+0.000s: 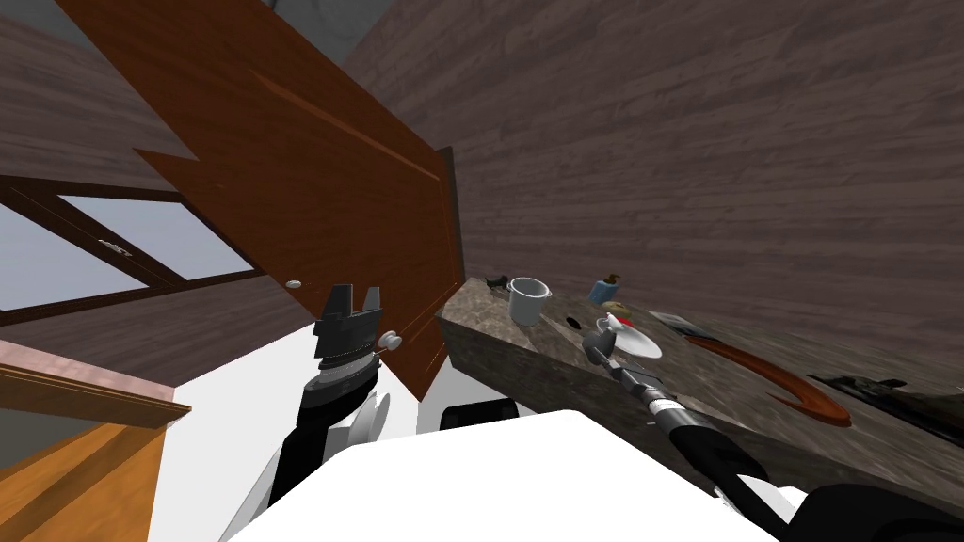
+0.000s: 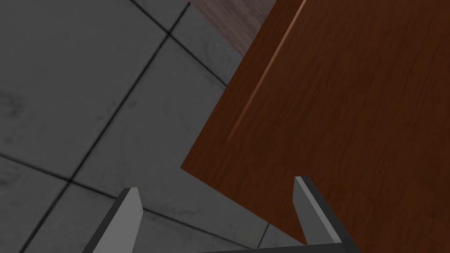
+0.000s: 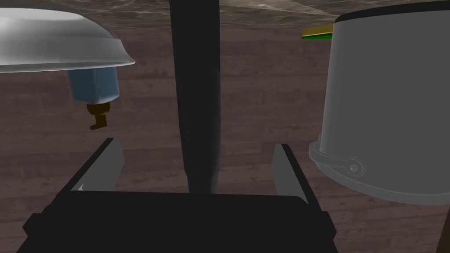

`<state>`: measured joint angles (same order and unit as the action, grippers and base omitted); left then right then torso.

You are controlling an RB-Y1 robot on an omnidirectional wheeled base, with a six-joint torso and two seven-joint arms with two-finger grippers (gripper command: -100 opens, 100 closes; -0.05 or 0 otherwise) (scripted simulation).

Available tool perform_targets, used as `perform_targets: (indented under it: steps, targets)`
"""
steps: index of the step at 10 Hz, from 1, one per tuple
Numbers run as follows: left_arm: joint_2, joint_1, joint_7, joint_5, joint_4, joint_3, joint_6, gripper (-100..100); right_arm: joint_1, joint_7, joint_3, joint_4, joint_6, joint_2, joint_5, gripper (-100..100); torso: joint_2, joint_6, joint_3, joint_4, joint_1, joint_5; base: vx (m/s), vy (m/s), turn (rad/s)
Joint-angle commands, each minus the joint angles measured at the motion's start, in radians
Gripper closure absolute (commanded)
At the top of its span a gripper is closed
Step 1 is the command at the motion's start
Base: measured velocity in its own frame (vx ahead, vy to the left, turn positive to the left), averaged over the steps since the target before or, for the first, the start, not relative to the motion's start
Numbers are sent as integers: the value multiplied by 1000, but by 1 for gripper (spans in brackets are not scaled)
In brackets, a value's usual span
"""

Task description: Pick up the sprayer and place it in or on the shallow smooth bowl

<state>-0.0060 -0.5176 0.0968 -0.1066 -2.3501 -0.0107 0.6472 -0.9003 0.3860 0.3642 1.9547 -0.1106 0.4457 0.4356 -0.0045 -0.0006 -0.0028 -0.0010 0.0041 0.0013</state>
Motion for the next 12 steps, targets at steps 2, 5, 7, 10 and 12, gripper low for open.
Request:
perform_targets:
  steps: [2, 5, 7, 10, 12]
  targets:
    - [0, 0, 0, 0, 0, 0, 0, 0, 5, 13, 55, -17, 37, 20, -12, -100, 0, 0, 0, 0, 1, 0, 61, 105, 8]
    - [0, 0, 0, 0, 0, 0, 0, 0, 0, 13, 68, -19, 35, 22, -16, 0, 1, 0, 1, 0, -2, -1, 33, 47, 2]
    - [0, 0, 0, 0, 0, 0, 0, 0, 0, 13, 68, -19, 35, 22, -16, 100, 4, 0, 2, 1, -5, -1, 0, 0, 0]
    - [0, 0, 0, 0, 0, 0, 0, 0, 0, 13, 68, -19, 35, 22, -16, 100, 4, 0, 2, 1, -6, -2, 0, 0, 0]
    - [0, 0, 0, 0, 0, 0, 0, 0, 0, 13, 68, -19, 35, 22, -16, 0, 4, 0, 2, 1, -6, -2, 0, 0, 0]
